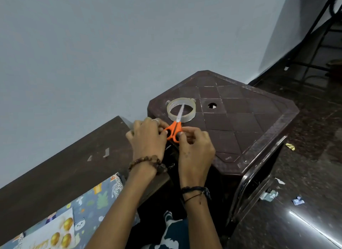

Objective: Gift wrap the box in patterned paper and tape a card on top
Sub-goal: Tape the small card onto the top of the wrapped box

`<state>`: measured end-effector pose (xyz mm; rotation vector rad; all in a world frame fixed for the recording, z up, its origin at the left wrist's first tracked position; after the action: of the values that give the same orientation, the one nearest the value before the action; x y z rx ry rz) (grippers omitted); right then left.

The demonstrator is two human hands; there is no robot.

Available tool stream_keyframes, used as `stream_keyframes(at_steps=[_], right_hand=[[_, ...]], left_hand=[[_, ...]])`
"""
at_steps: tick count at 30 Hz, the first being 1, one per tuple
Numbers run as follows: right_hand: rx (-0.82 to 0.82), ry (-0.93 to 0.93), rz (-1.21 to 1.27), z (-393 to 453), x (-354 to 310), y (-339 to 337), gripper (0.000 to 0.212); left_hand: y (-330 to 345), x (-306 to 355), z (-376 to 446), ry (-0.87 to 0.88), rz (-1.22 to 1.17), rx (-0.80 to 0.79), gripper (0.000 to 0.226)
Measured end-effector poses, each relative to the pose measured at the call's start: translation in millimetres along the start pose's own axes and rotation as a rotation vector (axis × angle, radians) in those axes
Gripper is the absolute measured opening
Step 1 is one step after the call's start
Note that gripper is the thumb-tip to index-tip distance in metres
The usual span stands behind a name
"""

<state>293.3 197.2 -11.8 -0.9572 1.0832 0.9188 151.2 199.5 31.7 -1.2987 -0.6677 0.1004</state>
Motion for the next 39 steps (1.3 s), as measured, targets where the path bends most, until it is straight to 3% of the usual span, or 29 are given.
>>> stream_keyframes(at_steps=[3,11,14,18,24,30,32,35,37,39], right_hand=[[0.112,0.045,0.043,11.8,14.9,-17.5,0.010],[0.107,0.187,-0.057,18.0,45.7,-29.0,0.022],[0.124,0.168,-0.058,15.1,39.0,-30.0,0.031],[0.125,0.006,-0.049,1.0,8.4,-22.0,0.023],[-0.448,-0.289,0.076,-89.5,-50.8,68.9,0.014],[-0.809,-0.511,-0.071,-178.2,-61.9,110.3,0.021],[-0.839,-0.604,-0.199,-192.9,-58.1,110.5,0.032],[-0.988,-0.646,-0.346,-207.8,-47.6,113.7,0.072],[-1.099,-0.721,-0.475,-214.3,-39.2,117.8,0.086],[-1.144,-0.798,-0.536,-217.3,-37.4,122.6,0.082]], left_hand=[[19.2,27.6,6.4,0.079,0.024,0.015,0.020],[67.0,55.2,7.2,0.205,0.120,-0.048,0.029],[61.4,44.1,0.2,0.197,0.065,-0.052,0.031],[26.5,8.9,-31.3,0.195,-0.036,0.027,0.027],[-35.7,-100.8,-98.0,-0.113,-0.178,0.170,0.042],[-67.2,-200.5,-158.4,-0.328,-0.076,0.140,0.049],[-66.4,-234.5,-172.8,-0.365,-0.005,0.026,0.071],[-67.4,-281.6,-188.4,-0.410,0.165,-0.075,0.095],[-66.4,-299.8,-194.0,-0.426,0.224,-0.110,0.094],[-65.7,-308.6,-196.3,-0.430,0.214,-0.096,0.082]])
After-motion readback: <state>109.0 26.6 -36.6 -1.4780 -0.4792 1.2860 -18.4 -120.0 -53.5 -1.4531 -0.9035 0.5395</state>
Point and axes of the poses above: each hand's wrist, its own z-axis towards the middle knuckle, its own y-axis out of the palm, x = y × z, the point moved 9 cm from there along z, towards the middle knuckle, and after that the axes turned 5 degrees about -y, right-handed, at the moved point
